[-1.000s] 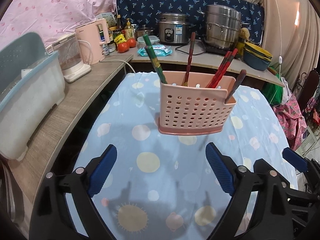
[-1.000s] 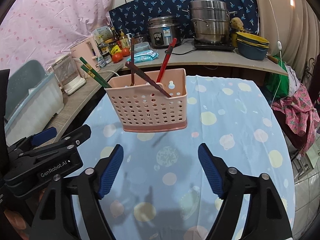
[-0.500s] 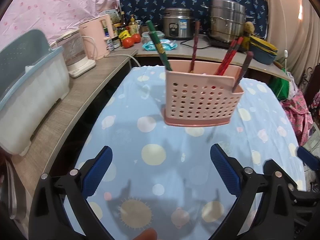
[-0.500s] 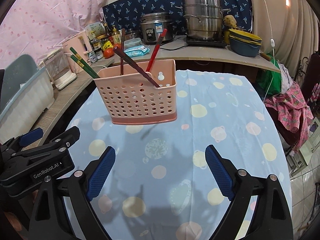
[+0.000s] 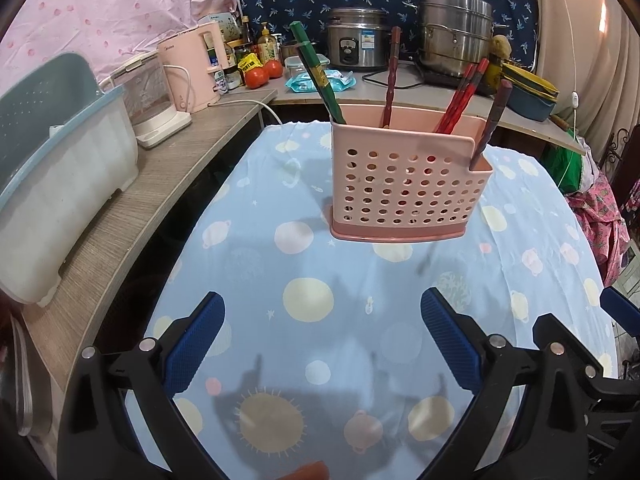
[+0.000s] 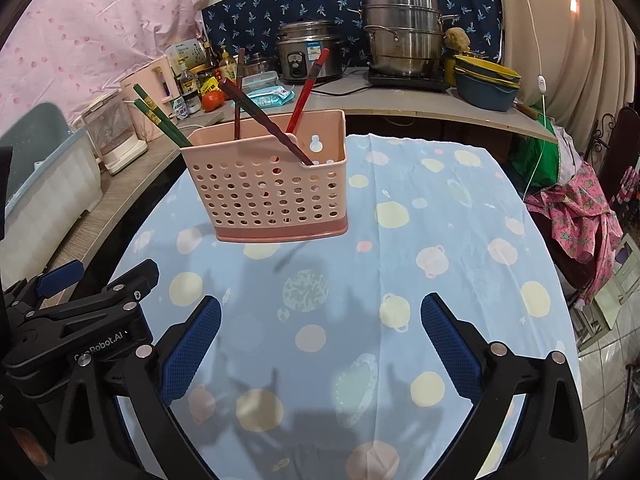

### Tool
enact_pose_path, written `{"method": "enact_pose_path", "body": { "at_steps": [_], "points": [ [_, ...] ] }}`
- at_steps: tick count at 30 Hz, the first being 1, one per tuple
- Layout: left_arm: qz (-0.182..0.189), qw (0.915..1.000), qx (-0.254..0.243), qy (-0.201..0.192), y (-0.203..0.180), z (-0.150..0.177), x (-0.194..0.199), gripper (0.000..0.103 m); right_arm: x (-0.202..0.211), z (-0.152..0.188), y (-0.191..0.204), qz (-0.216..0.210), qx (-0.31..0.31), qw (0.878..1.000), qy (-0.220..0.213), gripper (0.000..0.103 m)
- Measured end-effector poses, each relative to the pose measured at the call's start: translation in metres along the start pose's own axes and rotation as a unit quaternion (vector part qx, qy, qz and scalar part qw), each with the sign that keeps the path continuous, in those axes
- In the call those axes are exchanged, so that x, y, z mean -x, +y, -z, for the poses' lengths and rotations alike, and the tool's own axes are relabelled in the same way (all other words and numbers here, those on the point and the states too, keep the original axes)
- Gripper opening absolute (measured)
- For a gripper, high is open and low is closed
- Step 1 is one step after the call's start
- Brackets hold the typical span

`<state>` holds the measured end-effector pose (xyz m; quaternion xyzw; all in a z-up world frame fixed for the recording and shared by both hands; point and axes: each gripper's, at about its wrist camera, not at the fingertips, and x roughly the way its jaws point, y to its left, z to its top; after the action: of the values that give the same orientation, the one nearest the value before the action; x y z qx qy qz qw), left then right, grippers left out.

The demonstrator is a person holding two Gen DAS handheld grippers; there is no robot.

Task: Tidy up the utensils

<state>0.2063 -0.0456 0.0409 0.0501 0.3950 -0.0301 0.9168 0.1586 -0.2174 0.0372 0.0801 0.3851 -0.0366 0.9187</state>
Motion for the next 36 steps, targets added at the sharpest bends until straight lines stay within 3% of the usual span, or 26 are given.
{"method": "enact_pose_path", "body": {
  "at_steps": [36],
  "points": [
    [-0.004,0.9999,-0.001,0.014,-0.0004,0.0067,-0.0082,0.094,-0.0072,0.0059,0.0027,0.010,0.003,1.000,0.013,0.097]
  ]
}}
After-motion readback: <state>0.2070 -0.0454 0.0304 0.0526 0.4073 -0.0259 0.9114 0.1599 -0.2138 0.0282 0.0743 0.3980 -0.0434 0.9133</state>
